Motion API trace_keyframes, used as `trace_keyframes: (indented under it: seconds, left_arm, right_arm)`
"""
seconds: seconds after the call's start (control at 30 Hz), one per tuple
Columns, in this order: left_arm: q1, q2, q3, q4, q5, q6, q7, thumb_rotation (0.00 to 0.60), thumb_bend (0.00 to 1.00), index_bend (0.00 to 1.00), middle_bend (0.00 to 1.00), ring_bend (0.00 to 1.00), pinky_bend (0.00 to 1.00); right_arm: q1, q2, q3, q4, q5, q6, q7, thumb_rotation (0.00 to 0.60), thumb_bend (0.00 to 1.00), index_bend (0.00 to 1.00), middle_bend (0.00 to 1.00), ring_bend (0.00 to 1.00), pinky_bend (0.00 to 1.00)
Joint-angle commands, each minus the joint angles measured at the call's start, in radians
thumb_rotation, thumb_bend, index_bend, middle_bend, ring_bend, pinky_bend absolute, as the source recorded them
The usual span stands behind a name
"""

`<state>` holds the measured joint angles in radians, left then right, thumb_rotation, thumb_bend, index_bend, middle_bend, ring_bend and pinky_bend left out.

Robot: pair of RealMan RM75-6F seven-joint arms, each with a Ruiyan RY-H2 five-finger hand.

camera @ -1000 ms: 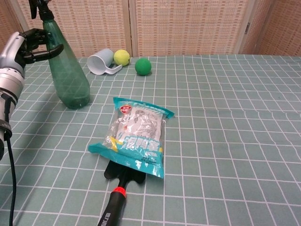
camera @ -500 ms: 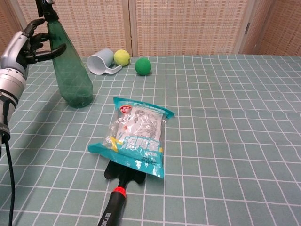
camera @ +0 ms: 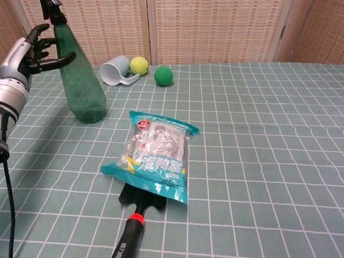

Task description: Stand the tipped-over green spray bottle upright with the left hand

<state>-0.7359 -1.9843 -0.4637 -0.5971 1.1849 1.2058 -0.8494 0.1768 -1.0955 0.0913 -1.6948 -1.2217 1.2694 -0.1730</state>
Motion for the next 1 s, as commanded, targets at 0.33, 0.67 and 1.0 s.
trace_keyframes:
  seconds: [0.33, 0.67, 1.0]
  left_arm:
    - [0.115, 0.128, 0.026, -0.316, -0.007, 0.059, 0.177, 0.600, 0.14, 0.00, 0.13, 0.04, 0.00]
    - [0.251, 0.319, 0.068, -0.796, -0.005, 0.184, 0.463, 0.600, 0.17, 0.00, 0.10, 0.03, 0.00]
    - [0.408, 0.589, 0.089, -0.944, -0.110, 0.195, 0.640, 0.600, 0.31, 0.00, 0.09, 0.03, 0.00]
  right_arm:
    - [-0.001, 0.003, -0.003, 0.010, -0.081, 0.017, 0.083, 0.600, 0.00, 0.00, 0.00, 0.00, 0.00]
    - [-0.008, 0.027, -0.020, 0.014, -0.171, 0.032, 0.209, 0.600, 0.00, 0.00, 0.00, 0.00, 0.00]
    - [-0.024, 0.060, -0.054, 0.034, -0.288, 0.074, 0.343, 0.600, 0.00, 0.00, 0.00, 0.00, 0.00]
